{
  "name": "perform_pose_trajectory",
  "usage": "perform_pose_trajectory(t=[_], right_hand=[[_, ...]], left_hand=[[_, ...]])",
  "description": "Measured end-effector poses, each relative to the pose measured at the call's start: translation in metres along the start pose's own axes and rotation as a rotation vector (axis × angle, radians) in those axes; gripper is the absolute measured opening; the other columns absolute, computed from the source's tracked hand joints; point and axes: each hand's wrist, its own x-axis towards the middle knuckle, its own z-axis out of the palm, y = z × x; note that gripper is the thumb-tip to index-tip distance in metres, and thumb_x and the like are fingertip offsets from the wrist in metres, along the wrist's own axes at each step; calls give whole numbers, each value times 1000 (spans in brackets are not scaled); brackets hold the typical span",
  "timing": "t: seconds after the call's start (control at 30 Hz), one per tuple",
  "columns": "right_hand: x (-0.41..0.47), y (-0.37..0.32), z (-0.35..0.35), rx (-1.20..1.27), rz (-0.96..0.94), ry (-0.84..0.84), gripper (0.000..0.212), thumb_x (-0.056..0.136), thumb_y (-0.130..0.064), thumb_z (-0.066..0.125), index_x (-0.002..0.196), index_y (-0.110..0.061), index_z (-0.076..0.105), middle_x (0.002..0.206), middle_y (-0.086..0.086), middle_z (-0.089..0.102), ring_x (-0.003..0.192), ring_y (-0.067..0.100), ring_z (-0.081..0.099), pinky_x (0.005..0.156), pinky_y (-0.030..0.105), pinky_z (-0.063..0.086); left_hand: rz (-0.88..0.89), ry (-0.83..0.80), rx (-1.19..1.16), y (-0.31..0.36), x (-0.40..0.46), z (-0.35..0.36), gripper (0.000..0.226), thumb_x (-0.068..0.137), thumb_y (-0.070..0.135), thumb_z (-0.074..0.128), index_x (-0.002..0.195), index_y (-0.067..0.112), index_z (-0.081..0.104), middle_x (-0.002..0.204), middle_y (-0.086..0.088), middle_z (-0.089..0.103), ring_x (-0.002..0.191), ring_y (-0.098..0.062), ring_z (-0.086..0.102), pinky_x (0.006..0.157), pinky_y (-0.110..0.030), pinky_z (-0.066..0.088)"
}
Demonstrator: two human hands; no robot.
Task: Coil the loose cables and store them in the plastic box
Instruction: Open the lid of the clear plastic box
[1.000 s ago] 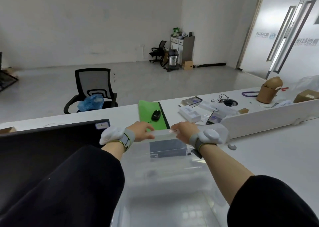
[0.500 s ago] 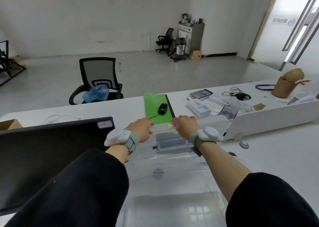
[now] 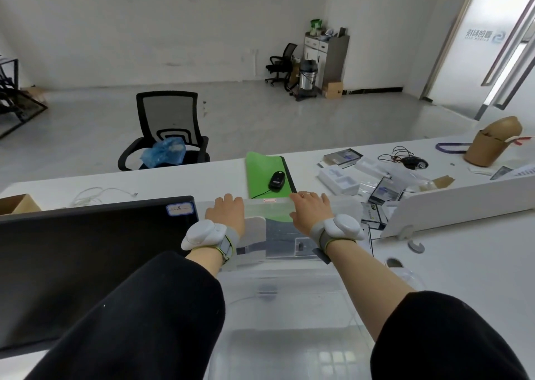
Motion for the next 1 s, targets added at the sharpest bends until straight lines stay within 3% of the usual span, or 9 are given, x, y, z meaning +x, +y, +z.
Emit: perform_pose_trajectory(t=[0.1,0.2,0.37,0.53,0.67,0.8,0.87,1.0], right_hand=[[-2,-4,2,42,-25,-1,52,97,-20,43,146,-18,26,155,6,24,144,22,16,117,51,8],[-5,-11,2,59,-68,-4,54,97,-18,43,147,-18,22,157,6,18,145,22,15,117,50,8],[-17,-23,-6,77,-73,-32,43,96,-19,44,139,-13,39,143,10,42,132,29,37,105,42,33],[-48,-41,-19,55,-104,-71,31,95,-14,42,120,-6,58,123,16,58,114,34,53,93,37,45],[-73,-59,-26,68,-118,-87,29,94,-13,42,108,-2,64,113,21,63,103,38,58,84,37,47],[-106,-91,-24,47,-149,-104,30,95,-19,44,112,-3,63,117,21,61,106,38,58,81,34,44],[-121,-110,-19,34,-168,-107,31,96,-21,44,113,-3,63,118,21,61,106,38,58,80,33,44],[-145,-157,-10,50,-226,-139,32,98,-23,42,115,-4,62,120,17,61,110,35,57,86,33,44]], left_hand=[[-8,-32,-14,1,-3,3,56,92,5,41,144,8,22,149,-14,22,137,-30,23,106,-41,31],[46,-63,-72,0,-7,0,62,96,7,38,150,8,8,158,-14,3,145,-30,6,116,-44,17],[174,-96,-234,-6,-19,-13,46,98,15,41,143,12,32,148,-12,32,136,-28,33,110,-38,30],[233,-115,-314,-17,-52,-25,32,95,17,48,127,15,53,126,-7,58,118,-24,50,98,-29,38],[281,-135,-380,-26,-85,-35,18,92,18,55,106,11,63,110,-9,64,101,-25,60,89,-30,46],[281,-140,-420,-53,-126,-34,10,91,11,50,92,11,60,89,-7,64,78,-22,63,72,-27,50],[254,-156,-469,-73,-145,-30,10,90,11,48,91,10,58,82,-5,64,70,-18,62,65,-22,49],[189,-170,-541,-116,-175,-19,11,90,12,47,91,13,58,78,-2,64,66,-14,61,63,-19,48]])
